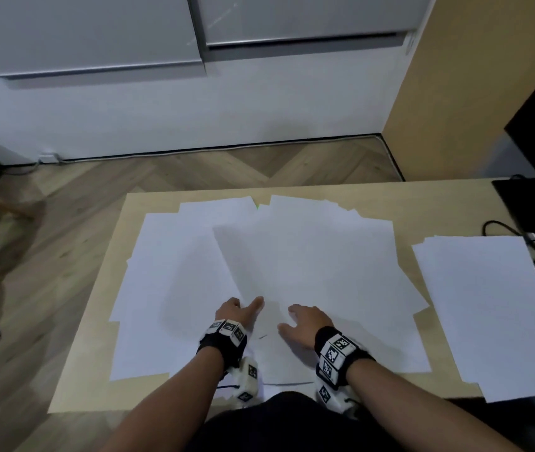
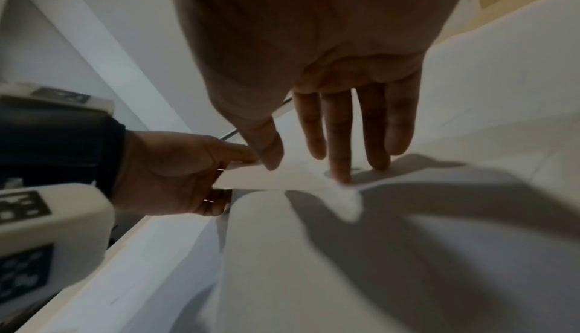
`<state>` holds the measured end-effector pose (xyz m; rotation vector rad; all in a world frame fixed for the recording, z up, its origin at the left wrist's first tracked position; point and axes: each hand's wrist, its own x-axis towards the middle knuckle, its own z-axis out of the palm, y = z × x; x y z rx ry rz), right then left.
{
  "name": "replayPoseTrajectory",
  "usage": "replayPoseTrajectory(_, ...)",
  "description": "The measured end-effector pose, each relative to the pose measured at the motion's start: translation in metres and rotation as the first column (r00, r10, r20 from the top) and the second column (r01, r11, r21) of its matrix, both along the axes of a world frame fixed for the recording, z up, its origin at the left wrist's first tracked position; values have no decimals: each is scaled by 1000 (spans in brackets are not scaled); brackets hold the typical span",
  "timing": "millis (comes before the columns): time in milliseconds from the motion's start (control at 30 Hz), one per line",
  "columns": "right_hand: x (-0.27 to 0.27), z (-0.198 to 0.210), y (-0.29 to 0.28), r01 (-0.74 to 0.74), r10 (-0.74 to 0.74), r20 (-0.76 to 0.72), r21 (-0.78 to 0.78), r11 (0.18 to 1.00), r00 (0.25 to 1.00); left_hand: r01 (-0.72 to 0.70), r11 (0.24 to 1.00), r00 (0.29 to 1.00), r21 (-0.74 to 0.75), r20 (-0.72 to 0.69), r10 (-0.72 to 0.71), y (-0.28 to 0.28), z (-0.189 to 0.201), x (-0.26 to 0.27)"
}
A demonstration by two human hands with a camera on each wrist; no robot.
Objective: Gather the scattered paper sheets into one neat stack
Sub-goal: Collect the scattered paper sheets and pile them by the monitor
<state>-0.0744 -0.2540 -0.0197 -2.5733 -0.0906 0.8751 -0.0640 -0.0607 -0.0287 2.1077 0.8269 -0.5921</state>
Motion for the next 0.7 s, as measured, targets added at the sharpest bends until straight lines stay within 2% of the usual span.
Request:
replayPoseTrajectory(100,1,1,-1,55,-55,13,13,998,998,70,997,997,-27,36,-69,-4,-3,10)
replayPoseTrajectory(167,4,0,-5,190,-192,19,58,980,981,65,997,995,-44,77,-62,-4,-6,11)
replayPoseTrajectory(267,11,-2,-19,431,-441,45,139,891,896,2,996,993,-84,119,8,5,-5,10)
replayPoseTrajectory(367,18,-8,-38,558,-569,42,151,816,821,-41,987,989,-158,138,63,24,-3,5)
replayPoseTrajectory(567,34,-17,-48,699,-706,-71,241,673,704,-7,938,998,-347,56,28,65,-1,-4)
replayPoseTrajectory(667,39,-18,-38,702,-695,-139,273,658,705,9,925,1000,-380,8,-7,79,-32,-2)
replayPoseTrajectory(700,40,-21,-34,691,-678,-158,277,667,718,21,926,1000,-377,-1,-23,79,-30,-4)
